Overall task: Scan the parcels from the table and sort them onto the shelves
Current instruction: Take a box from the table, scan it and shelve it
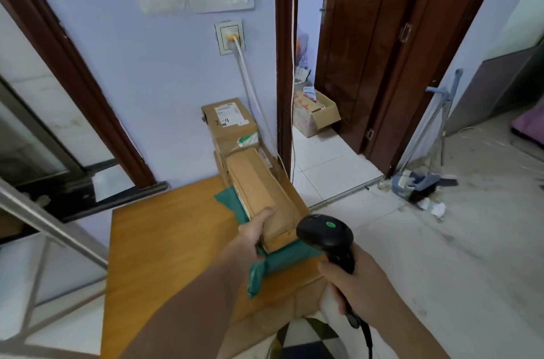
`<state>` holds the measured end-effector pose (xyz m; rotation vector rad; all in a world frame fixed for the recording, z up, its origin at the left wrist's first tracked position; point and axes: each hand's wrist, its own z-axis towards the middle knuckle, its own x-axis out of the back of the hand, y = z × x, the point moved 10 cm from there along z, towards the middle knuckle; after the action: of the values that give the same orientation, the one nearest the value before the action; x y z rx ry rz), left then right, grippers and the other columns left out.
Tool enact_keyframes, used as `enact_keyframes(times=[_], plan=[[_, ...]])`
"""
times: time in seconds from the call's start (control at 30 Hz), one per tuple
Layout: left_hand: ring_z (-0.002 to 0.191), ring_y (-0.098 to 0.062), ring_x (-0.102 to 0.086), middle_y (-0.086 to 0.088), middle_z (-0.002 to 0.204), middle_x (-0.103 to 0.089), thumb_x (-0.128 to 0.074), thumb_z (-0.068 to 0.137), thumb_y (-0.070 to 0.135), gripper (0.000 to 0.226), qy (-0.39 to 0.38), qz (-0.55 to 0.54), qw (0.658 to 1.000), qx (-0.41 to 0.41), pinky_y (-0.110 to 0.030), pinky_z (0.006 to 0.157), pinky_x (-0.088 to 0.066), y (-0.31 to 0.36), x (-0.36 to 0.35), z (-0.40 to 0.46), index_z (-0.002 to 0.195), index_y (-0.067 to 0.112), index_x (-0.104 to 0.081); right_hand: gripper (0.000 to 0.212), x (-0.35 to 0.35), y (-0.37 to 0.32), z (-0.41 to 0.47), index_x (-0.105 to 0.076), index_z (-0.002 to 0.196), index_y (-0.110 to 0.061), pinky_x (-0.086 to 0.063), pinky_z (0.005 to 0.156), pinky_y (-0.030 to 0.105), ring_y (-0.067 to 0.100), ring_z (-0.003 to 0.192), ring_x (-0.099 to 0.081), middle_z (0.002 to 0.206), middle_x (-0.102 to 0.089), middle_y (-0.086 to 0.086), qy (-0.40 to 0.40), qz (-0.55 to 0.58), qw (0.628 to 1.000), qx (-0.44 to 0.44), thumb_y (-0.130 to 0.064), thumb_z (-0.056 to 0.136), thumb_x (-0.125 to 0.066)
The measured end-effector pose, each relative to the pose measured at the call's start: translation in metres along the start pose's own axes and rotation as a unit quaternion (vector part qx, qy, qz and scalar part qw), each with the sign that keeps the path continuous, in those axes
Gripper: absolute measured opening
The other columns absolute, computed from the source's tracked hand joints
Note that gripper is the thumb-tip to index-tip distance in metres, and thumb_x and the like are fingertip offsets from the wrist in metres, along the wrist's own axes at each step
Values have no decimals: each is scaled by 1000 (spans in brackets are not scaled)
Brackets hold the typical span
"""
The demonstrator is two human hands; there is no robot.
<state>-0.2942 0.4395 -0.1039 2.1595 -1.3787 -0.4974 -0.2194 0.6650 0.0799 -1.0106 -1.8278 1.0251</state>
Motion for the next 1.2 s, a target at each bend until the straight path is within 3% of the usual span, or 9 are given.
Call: enact_keyframes(times=[0.17, 0.3, 0.4, 0.5, 0.6, 0.7, 0.83, 1.03, 1.2], plan=[[124, -37, -48, -8, 139, -47, -90, 62, 57, 104, 0, -27, 1000, 4, -63, 101, -50, 1, 7, -12, 145, 26, -35, 10, -5, 0, 2, -55, 102, -11, -44, 52, 35, 19, 40, -45, 47, -50, 3, -14, 16, 1000, -3, -14, 97, -63], [122, -37, -47, -8, 140, -45, -88, 70, 54, 101, -3, -25, 1000, -4, -64, 98, -51, 2, 5, -12, 148, 27, -30, 10, -8, -2, 2, -55, 100, -10, -45, 51, 33, 20, 40, -45, 48, -51, 5, -16, 6, 1000, 5, -14, 96, -63], [131, -39, -46, -12, 149, -42, -82, 71, 61, 112, 96, 76, 990, -73, -59, 109, -44, 28, 13, -17, 156, 23, -20, 11, -9, -3, 3, -55, 100, -9, -46, 50, 32, 19, 39, -46, 48, -52, 6, -17, 3, 1000, 11, -14, 96, -64], [150, -37, -22, -10, 164, -17, -75, 79, 60, 115, 199, 217, 944, -149, -52, 120, -29, 69, 9, -35, 163, 23, -5, 11, -8, -2, 3, -55, 98, -10, -47, 51, 34, 20, 38, -47, 48, -53, 7, -12, -4, 1000, 15, -16, 96, -64], [157, -36, 0, -6, 170, 7, -71, 81, 68, 123, 214, 309, 914, -151, -56, 123, -21, 95, -15, -43, 164, 22, 6, 11, -4, 0, -2, -56, 97, -10, -47, 54, 36, 20, 38, -47, 48, -53, 7, -3, 0, 1000, 14, -16, 95, -64], [157, -37, 0, -9, 171, 13, -75, 74, 75, 139, 203, 357, 904, -117, -55, 124, -19, 94, -32, -35, 163, 15, 14, 9, 4, 3, -10, -56, 101, -12, -45, 52, 34, 19, 37, -45, 47, -53, 5, 15, 17, 1000, 12, -14, 95, -63], [152, -39, -12, -6, 170, 9, -78, 75, 63, 133, 214, 328, 913, -114, -57, 118, -29, 78, -24, -31, 162, 20, 12, 7, 13, 7, -15, -57, 96, -10, -44, 53, 34, 20, 38, -45, 48, -52, 8, 34, 26, 999, 5, -13, 95, -63], [139, -42, -33, -10, 157, -21, -72, 74, 61, 112, 195, 181, 946, -187, -55, 112, -34, 63, 24, -29, 160, 23, -12, 9, 6, 2, -10, -57, 100, -10, -46, 56, 37, 23, 43, -48, 50, -53, 8, 41, 29, 999, 7, -14, 94, -63], [138, -36, -41, -9, 154, -32, -71, 84, 45, 94, 111, 39, 963, -241, -50, 116, -37, 37, 40, -23, 160, 21, -22, 16, -11, 4, 6, -58, 105, -23, -46, 67, 33, 4, 46, -54, 51, -60, -11, 31, 20, 999, 1, -22, 93, -68]])
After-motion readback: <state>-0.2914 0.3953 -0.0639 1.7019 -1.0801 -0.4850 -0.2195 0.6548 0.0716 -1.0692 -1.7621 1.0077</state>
